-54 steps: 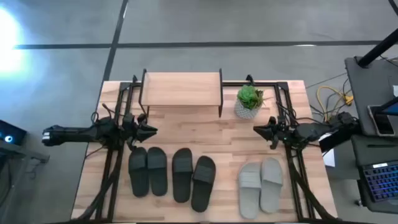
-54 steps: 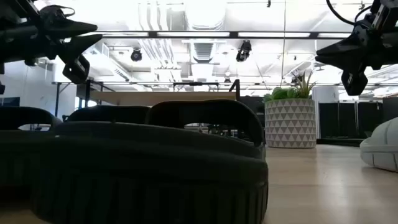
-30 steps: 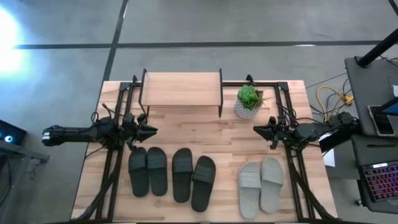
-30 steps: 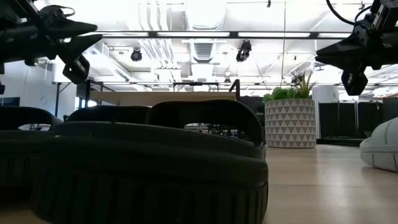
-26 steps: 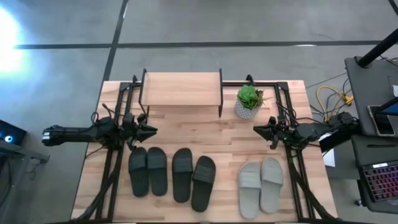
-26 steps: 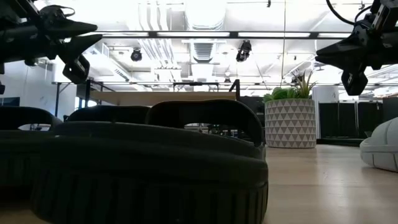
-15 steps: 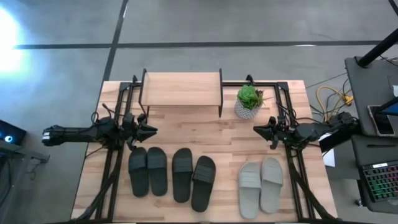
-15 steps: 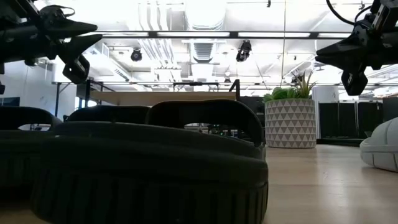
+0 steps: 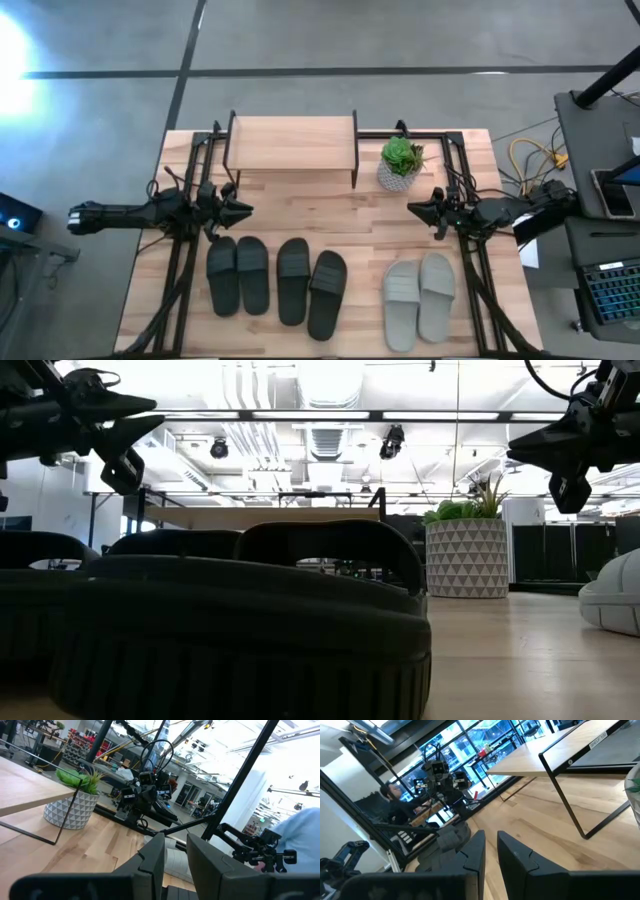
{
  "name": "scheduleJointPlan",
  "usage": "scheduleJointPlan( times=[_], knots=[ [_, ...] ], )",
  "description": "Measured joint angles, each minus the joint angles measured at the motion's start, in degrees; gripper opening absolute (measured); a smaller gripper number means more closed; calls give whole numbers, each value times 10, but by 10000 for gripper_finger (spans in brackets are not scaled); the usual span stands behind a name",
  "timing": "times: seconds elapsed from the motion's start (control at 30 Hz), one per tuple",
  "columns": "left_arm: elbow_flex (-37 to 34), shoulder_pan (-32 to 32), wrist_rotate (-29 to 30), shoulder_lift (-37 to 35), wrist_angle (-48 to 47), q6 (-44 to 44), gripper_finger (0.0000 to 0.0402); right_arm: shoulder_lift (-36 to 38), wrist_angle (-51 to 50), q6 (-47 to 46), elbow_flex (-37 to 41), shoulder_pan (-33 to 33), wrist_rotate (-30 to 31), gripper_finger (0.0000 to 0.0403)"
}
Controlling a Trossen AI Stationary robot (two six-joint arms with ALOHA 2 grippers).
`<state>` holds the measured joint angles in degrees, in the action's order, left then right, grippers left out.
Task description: Pick and place slides into the shelf
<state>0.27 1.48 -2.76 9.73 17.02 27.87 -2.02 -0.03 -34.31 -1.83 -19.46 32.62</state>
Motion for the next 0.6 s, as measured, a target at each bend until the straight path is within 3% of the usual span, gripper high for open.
scheduleJointPlan(
  times=[0.6],
  knots=[
    [0, 0, 0, 0, 0, 0, 67, 0, 10, -3, 0, 0, 0, 43]
  ],
)
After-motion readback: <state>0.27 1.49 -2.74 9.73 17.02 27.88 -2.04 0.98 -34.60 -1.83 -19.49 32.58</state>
